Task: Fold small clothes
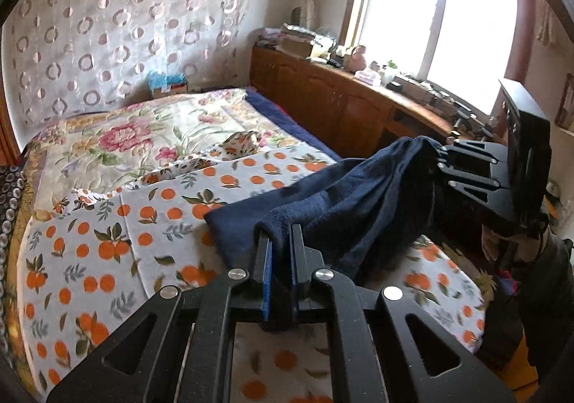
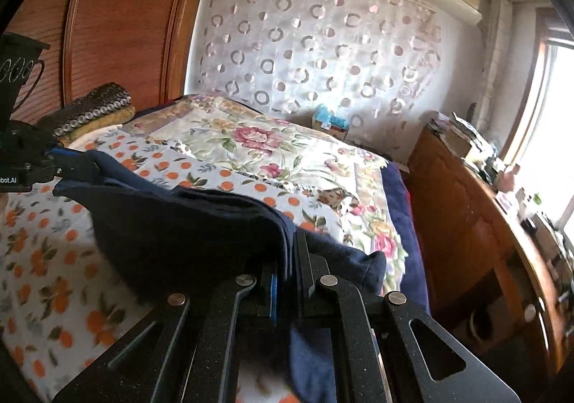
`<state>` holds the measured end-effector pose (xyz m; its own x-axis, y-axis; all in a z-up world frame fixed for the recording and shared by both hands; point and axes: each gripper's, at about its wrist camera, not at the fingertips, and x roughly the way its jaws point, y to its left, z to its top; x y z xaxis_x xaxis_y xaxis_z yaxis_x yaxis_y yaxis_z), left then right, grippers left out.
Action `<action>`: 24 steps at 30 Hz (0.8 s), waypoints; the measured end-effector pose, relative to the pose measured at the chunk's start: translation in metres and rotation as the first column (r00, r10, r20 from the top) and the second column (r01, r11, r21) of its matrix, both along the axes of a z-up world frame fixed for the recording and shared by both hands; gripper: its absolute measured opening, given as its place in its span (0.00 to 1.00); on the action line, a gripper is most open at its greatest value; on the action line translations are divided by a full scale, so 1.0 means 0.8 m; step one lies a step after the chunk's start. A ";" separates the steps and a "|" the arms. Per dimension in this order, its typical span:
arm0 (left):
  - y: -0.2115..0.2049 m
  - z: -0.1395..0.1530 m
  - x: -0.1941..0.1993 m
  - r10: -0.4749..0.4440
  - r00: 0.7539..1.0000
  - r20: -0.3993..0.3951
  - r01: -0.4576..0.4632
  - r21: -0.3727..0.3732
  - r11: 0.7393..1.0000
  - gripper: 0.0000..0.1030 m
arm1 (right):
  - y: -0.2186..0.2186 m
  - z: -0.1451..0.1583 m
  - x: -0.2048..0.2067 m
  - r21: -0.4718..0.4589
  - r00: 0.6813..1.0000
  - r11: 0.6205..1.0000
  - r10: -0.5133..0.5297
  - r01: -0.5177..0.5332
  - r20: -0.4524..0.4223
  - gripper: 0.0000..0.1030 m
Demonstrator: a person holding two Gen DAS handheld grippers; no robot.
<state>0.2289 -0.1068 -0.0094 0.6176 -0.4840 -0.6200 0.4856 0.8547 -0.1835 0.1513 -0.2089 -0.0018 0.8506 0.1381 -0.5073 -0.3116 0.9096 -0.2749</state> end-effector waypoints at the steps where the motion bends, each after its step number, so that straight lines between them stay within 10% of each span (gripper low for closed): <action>1: 0.001 -0.006 0.014 0.003 1.000 -0.015 -0.003 0.002 1.000 0.08 | -0.004 -0.008 0.008 0.000 1.000 1.000 0.003 -0.003 -0.009 0.07; 9: -0.001 -0.038 0.059 0.006 0.995 -0.103 -0.001 0.047 0.999 0.16 | -0.021 -0.027 0.063 0.006 0.995 1.000 0.027 -0.026 -0.096 0.07; 14: 0.016 -0.030 0.063 0.022 0.998 -0.066 -0.019 0.056 0.998 0.60 | -0.028 -0.009 0.090 0.041 0.991 0.999 0.027 -0.022 -0.129 0.07; 24: 0.027 -0.033 0.079 0.027 0.998 -0.052 -0.024 0.054 0.998 0.63 | -0.025 0.031 0.127 -0.005 0.997 0.999 -0.037 0.037 -0.072 0.16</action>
